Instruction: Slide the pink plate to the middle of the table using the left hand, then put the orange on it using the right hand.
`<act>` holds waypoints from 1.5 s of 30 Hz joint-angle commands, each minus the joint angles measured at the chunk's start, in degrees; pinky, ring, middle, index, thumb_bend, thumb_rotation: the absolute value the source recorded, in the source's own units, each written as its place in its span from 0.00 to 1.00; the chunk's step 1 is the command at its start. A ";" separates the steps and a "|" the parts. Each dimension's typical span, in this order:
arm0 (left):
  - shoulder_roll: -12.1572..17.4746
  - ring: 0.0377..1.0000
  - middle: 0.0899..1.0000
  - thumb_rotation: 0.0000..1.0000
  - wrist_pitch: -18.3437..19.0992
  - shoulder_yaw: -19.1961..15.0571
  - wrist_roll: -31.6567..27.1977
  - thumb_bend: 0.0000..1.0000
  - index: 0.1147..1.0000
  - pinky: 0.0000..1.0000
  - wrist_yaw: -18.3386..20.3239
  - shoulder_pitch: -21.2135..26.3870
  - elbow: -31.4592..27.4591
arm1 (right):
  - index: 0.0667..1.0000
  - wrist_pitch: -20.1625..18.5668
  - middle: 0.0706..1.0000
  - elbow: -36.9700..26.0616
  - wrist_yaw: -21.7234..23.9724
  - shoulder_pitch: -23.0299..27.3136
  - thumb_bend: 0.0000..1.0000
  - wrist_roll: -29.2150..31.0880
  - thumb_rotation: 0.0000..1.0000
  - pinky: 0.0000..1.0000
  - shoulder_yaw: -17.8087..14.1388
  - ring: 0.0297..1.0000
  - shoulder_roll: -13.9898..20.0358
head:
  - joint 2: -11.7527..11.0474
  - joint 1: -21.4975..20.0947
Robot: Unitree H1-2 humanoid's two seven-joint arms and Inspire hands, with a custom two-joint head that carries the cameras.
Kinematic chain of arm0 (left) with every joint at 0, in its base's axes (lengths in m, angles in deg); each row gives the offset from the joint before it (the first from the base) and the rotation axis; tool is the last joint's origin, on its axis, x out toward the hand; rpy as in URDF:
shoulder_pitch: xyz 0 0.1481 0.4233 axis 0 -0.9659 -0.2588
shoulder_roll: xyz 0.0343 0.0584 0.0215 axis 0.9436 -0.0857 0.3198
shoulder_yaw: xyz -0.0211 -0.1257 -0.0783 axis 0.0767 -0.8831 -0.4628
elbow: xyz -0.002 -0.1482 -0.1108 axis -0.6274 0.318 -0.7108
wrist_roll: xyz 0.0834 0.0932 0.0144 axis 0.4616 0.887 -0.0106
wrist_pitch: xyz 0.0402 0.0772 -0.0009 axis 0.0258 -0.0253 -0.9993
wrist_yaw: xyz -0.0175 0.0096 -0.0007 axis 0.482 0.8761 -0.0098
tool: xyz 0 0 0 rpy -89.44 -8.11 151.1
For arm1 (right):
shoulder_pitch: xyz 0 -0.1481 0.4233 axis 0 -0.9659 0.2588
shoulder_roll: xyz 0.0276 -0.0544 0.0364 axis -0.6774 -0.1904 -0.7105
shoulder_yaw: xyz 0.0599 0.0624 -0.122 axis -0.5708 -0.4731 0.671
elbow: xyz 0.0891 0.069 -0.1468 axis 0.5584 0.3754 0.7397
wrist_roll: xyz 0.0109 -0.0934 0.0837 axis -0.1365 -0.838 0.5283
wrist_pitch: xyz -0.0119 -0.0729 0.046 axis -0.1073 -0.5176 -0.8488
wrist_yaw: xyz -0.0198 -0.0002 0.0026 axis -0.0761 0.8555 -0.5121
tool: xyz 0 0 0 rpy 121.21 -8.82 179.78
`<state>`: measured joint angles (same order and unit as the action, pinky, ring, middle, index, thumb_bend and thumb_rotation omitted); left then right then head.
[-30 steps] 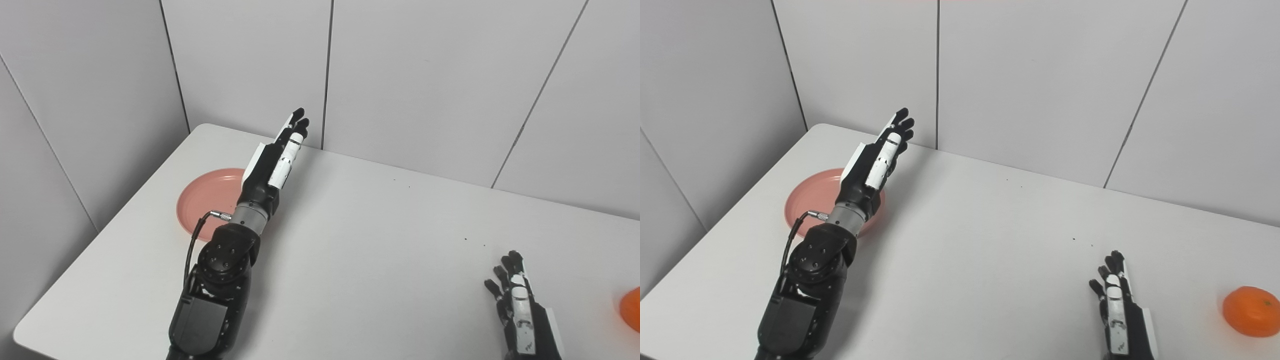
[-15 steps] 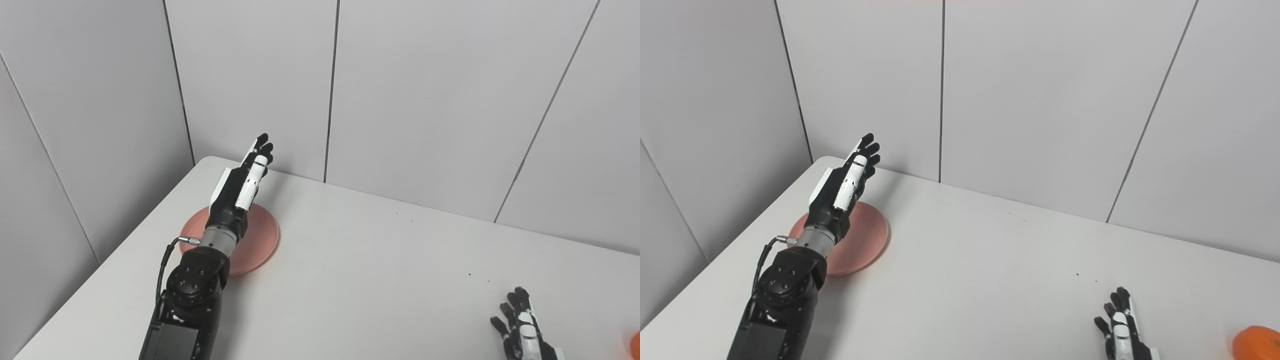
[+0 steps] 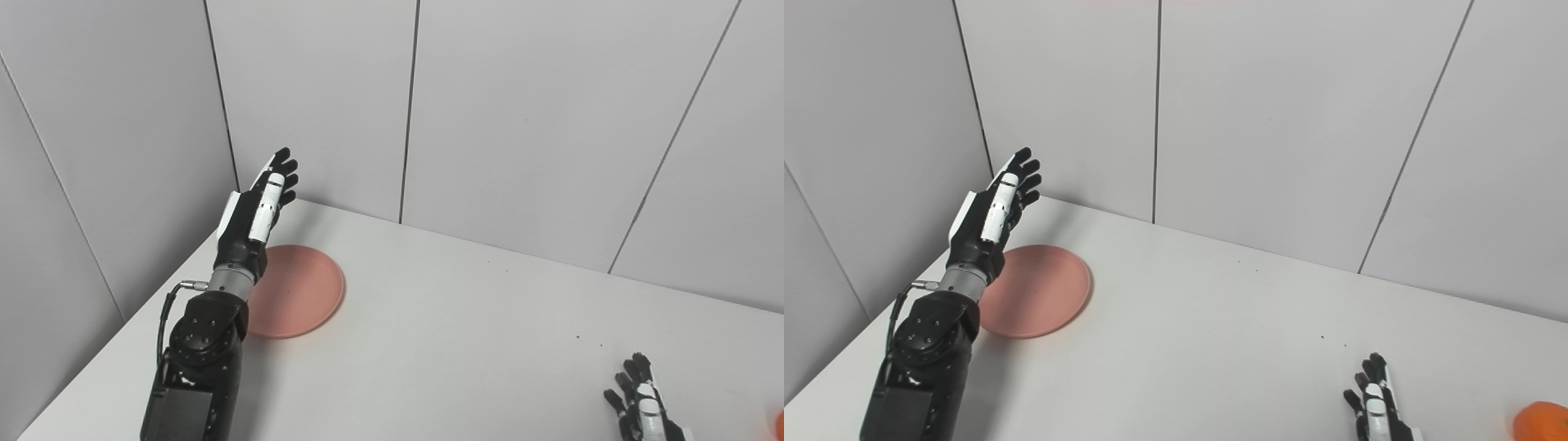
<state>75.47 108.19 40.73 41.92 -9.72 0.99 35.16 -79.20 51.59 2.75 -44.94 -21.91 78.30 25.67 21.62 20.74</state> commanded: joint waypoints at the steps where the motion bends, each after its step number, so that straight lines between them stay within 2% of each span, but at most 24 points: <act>1: 1.95 0.94 0.94 1.00 0.02 -0.69 -0.64 0.38 0.91 0.94 -0.23 1.35 -1.11 | 1.00 -0.03 1.00 -1.54 0.03 0.23 0.12 0.02 1.00 1.00 -0.39 1.00 0.25 | 0.10 0.19; 8: 3.26 0.93 0.94 1.00 1.09 -1.65 -1.05 0.33 0.92 0.94 -0.85 0.10 -1.19 | 1.00 -0.72 1.00 -2.15 0.11 0.05 0.14 0.23 1.00 1.00 -0.41 1.00 0.34 | 0.42 0.56; 15: 4.51 0.94 0.95 1.00 2.69 -3.58 -2.87 0.34 0.93 0.94 -0.42 -1.48 -1.32 | 1.00 -1.25 1.00 -2.80 0.25 -0.25 0.13 0.76 1.00 1.00 -0.48 1.00 0.30 | 0.78 0.69; 25: 5.29 0.92 0.92 1.00 2.06 -6.06 -5.27 0.31 0.91 0.93 -0.75 -2.78 0.53 | 1.00 -2.70 1.00 -4.02 0.13 -0.36 0.14 0.28 1.00 1.00 -0.38 1.00 0.49 | 1.18 1.29; 30: 5.60 0.94 0.94 1.00 1.58 -7.16 -6.91 0.31 0.92 0.95 -0.48 -3.43 1.48 | 1.00 -3.66 1.00 -4.93 -0.02 -0.52 0.11 0.48 1.00 1.00 -0.49 1.00 0.27 | 1.32 1.41; 39: 5.79 0.93 0.93 1.00 1.52 -8.94 -8.51 0.29 0.91 0.94 -0.83 -4.10 3.44 | 1.00 -3.43 1.00 -4.88 0.11 -0.70 0.11 0.66 1.00 1.00 -0.64 1.00 0.41 | 1.40 1.54; 45: 5.76 0.94 0.94 1.00 0.50 -10.48 -10.04 0.28 0.92 0.97 -0.88 -4.36 5.33 | 1.00 -4.04 1.00 -5.11 -0.02 -0.66 0.11 0.46 1.00 1.00 -0.72 1.00 0.55 | 1.50 1.91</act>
<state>79.44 110.80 30.92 32.52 -10.31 -4.17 41.41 -82.53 48.57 2.75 -46.11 -21.57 77.99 25.89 23.11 22.68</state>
